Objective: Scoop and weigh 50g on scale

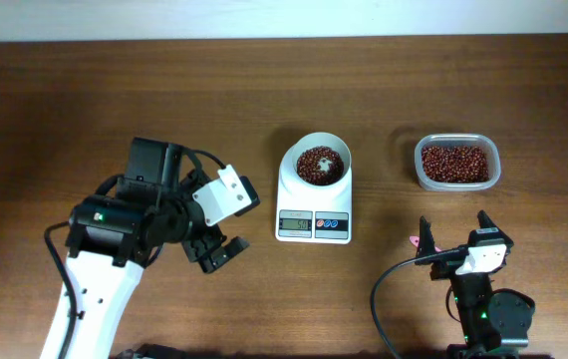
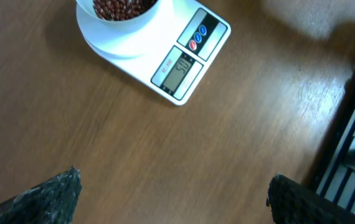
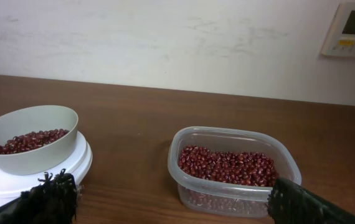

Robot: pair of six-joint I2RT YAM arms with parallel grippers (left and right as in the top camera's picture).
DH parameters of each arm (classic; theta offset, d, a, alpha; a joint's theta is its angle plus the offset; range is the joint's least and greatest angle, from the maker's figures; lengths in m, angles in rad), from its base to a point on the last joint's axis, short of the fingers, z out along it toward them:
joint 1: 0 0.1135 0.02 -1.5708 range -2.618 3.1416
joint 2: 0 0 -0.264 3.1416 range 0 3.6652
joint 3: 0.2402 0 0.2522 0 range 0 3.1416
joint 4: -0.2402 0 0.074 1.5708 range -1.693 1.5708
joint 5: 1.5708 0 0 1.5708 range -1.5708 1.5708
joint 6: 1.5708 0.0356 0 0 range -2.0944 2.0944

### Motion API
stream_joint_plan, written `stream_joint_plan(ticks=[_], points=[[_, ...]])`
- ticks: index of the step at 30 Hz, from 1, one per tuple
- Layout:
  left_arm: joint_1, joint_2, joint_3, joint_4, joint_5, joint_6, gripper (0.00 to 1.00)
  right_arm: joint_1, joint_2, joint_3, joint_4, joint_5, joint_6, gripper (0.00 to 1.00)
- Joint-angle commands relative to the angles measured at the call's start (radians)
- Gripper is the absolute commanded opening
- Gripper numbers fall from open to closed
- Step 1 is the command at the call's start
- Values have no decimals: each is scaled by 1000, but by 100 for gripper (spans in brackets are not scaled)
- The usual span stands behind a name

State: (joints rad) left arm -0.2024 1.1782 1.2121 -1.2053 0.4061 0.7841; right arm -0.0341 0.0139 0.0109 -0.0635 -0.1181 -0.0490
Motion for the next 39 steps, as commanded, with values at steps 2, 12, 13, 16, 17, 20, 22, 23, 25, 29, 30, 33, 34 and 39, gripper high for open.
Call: stream_joint_plan(ticks=[2, 12, 13, 16, 17, 20, 22, 23, 25, 29, 30, 33, 34, 39], points=[[5, 0, -1, -12, -9, -8, 99, -6, -11, -5, -4, -13, 0, 99], [4, 0, -1, -13, 4, -8, 99, -6, -11, -5, -4, -13, 1, 99], [4, 0, -1, -13, 35, -8, 99, -6, -11, -5, -4, -13, 1, 99], [5, 0, -1, -43, 63, -8, 99, -6, -11, -5, -4, -13, 0, 99], [5, 0, -1, -62, 50, -8, 99, -6, -11, -5, -4, -13, 1, 99], [5, 0, -1, -128, 53, -8, 99, -6, -11, -5, -4, -13, 0, 99], [5, 0, -1, -174, 61, -8, 99, -6, -11, -5, -4, -13, 1, 99], [5, 0, -1, -211, 58, -8, 99, -6, -11, -5, -4, -13, 1, 99], [5, 0, -1, -274, 58, -8, 99, -6, -11, -5, -4, -13, 1, 99], [5, 0, -2, -293, 54, -8, 99, -6, -11, -5, -4, -13, 1, 99], [4, 0, -5, -294, 58, -8, 99, -6, -11, -5, -4, -13, 1, 99], [4, -2, -48, -285, 77, -8, 99, -6, -11, -5, -4, -13, 0, 99], [4, -6, -63, -273, 77, -9, 99, -6, -11, -5, -4, -13, 1, 99], [4, -117, -102, -246, 84, -8, 99, -6, -11, -5, -4, -13, 1, 99]])
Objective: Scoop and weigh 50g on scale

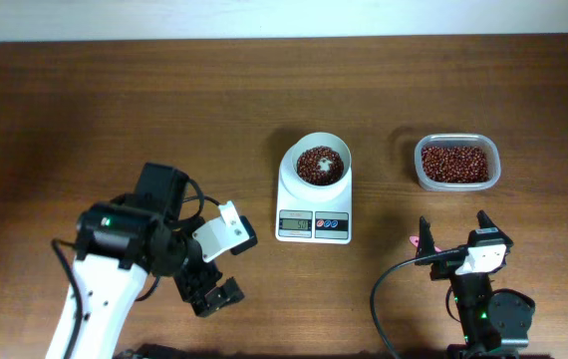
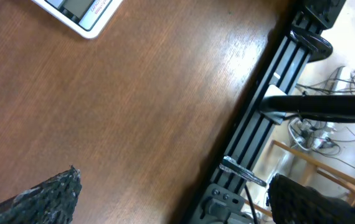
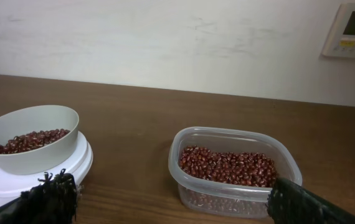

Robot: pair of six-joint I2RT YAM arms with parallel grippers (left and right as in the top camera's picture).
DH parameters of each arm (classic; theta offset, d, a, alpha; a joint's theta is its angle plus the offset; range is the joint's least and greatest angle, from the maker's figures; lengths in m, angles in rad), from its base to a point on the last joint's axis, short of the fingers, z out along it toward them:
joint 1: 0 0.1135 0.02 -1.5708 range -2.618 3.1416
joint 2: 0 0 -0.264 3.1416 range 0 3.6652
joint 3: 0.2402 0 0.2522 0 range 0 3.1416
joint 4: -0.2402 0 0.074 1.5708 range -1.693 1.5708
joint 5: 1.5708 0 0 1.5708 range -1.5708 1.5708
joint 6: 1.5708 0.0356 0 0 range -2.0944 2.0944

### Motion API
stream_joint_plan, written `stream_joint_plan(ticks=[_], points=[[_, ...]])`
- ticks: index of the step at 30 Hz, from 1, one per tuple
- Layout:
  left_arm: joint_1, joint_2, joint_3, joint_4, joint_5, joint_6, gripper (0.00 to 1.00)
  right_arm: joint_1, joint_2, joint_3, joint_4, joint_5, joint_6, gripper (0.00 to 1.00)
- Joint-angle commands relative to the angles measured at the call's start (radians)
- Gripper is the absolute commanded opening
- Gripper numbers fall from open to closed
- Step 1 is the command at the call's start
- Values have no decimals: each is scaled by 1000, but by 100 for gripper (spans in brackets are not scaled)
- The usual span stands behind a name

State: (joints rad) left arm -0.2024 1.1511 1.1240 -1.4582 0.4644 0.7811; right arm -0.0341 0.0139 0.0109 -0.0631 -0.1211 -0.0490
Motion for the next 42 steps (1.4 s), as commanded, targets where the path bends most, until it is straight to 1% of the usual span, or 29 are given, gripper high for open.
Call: stream_joint_plan(ticks=[1, 6, 13, 14, 16, 25, 29, 38, 42], points=[[5, -121, -14, 6, 26, -5, 99, -6, -11, -5, -5, -10, 1, 99], [5, -321, -14, 3, 18, -5, 99, -6, -11, -5, -5, -10, 1, 99], [5, -705, -14, 1, 18, -5, 99, -6, -11, -5, -4, -10, 0, 99], [5, -787, -14, 6, 22, -5, 99, -6, -11, -5, -4, -10, 1, 99], [5, -840, -14, 10, 23, -5, 99, -6, -11, -5, -5, -10, 0, 99], [5, -854, -34, 18, 72, -5, 99, -6, -11, -5, -5, -10, 1, 99], [5, -854, -71, 53, 73, -5, 99, -6, -11, -5, -5, -10, 1, 99], [-3, -855, -96, 72, 110, -5, 99, -6, -11, -5, -5, -10, 1, 99], [47, -862, -124, 88, 125, -5, 99, -6, -11, -5, -5, -10, 1, 99]])
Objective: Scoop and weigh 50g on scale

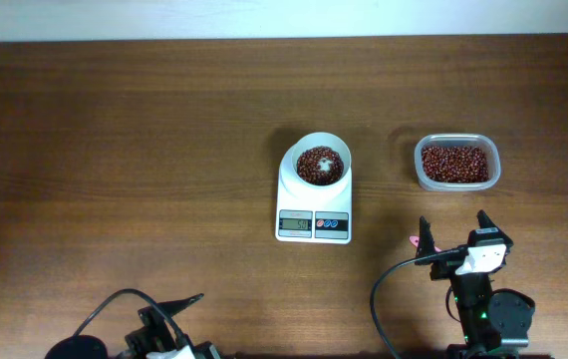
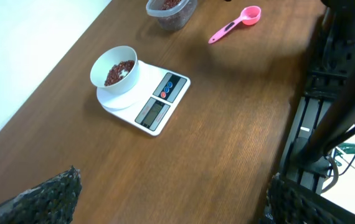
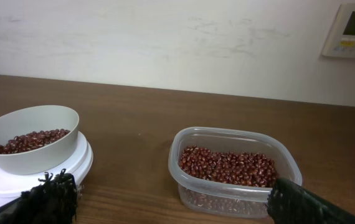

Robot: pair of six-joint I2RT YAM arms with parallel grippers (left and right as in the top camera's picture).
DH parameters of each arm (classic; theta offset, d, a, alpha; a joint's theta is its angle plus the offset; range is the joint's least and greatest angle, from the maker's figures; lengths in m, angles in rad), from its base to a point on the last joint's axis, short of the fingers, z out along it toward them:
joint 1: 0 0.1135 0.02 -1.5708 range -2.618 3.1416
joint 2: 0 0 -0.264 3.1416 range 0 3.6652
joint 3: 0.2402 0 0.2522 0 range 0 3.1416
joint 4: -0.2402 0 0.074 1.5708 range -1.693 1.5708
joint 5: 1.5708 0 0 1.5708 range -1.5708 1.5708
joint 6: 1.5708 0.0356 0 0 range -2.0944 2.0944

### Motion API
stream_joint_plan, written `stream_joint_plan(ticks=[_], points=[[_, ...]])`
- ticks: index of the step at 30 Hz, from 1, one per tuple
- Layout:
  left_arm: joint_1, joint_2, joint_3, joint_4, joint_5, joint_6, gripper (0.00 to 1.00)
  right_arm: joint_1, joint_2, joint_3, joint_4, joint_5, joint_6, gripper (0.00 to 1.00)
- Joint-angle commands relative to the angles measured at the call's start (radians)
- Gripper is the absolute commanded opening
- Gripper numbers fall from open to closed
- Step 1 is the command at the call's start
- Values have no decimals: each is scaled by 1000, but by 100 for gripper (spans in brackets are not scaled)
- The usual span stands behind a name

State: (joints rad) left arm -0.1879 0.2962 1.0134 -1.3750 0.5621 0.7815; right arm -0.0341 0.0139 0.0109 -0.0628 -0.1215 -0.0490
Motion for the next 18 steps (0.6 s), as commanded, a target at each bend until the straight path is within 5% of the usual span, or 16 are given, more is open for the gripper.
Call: stream_joint_plan(ticks=[1, 11, 18], points=[[48, -29, -15, 5, 31, -6, 99, -6, -11, -5, -5, -9, 1, 99], [170, -280, -52, 24, 64, -5, 99, -6, -11, -5, -5, -9, 1, 99], [195, -290, -72, 33, 105, -5, 99, -6, -11, -5, -5, -9, 1, 99]])
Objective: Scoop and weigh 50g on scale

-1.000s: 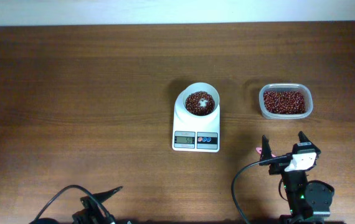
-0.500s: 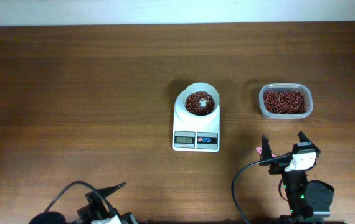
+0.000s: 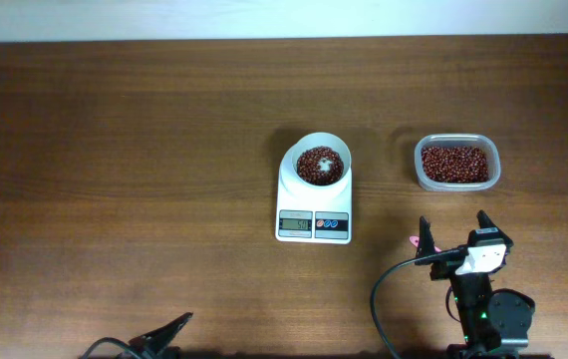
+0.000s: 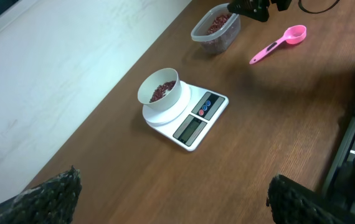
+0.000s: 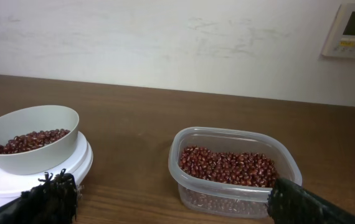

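The white scale (image 3: 313,211) carries a white bowl (image 3: 322,165) of red beans. A clear tub (image 3: 456,163) of beans stands to its right. The pink scoop (image 4: 277,43) lies on the table next to the right arm; overhead only its tip (image 3: 414,239) shows. My right gripper (image 3: 453,221) rests near the front edge, open and empty, facing the tub (image 5: 233,168) and the bowl (image 5: 31,146). My left gripper (image 4: 172,175) is open and empty, far back from the scale (image 4: 187,116); overhead just one fingertip (image 3: 169,331) shows at the bottom edge.
The wooden table (image 3: 125,150) runs back to a white wall (image 5: 165,43). A dark frame rail (image 4: 352,143) lies along the table's front edge in the left wrist view. A wall panel (image 5: 350,30) hangs at the upper right.
My left arm has drawn further back: overhead only a fingertip is left at the bottom edge, and its wrist view shows the scale smaller and farther off. The right arm is unchanged.
My left gripper was open over the table left of the scale. Then it stood nearer the front edge, then nearly out of the overhead view, and now almost all of it is gone. The right gripper stayed open and still, and the bowl and tub did not move.
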Robot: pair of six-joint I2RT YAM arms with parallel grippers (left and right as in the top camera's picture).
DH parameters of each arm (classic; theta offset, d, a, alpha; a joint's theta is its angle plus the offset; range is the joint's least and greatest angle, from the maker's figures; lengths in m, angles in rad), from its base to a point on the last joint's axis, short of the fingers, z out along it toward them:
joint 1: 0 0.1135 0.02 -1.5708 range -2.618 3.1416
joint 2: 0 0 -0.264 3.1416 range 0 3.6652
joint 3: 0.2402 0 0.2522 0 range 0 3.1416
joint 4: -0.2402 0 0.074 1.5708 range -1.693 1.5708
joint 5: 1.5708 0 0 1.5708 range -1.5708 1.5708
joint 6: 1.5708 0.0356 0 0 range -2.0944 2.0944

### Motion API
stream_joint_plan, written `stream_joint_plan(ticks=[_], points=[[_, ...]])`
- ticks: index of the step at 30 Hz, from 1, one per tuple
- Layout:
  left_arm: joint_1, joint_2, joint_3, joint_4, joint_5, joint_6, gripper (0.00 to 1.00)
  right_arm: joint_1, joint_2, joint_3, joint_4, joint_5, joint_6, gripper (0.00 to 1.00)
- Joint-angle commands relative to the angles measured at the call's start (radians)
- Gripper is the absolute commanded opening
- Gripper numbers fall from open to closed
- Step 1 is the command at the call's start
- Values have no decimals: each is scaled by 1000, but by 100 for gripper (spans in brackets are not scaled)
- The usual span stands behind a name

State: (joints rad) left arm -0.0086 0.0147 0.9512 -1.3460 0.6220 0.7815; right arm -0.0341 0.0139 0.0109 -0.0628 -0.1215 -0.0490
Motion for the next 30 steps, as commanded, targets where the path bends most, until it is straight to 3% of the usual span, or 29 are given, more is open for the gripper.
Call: stream_joint_plan(ticks=[1, 7, 12, 14, 21, 27, 30], points=[[24, -9, -10, 24, 45, -5, 99, -6, -11, -5, -5, -9, 1, 99], [32, -9, -48, 157, 45, -5, 99, -6, -11, -5, -5, -9, 1, 99], [32, -9, -245, 356, 26, -6, 99, -6, -11, -5, -5, -9, 0, 99], [32, -9, -325, 462, 5, -82, 99, -6, -11, -5, -5, -9, 1, 99], [31, -9, -443, 648, -297, -627, 99, -6, -11, -5, -5, -9, 0, 99], [31, -9, -573, 845, -316, -638, 99, -6, -11, -5, -5, -9, 1, 99], [31, -9, -713, 1070, -315, -634, 99, -6, -11, -5, -5, -9, 1, 99]])
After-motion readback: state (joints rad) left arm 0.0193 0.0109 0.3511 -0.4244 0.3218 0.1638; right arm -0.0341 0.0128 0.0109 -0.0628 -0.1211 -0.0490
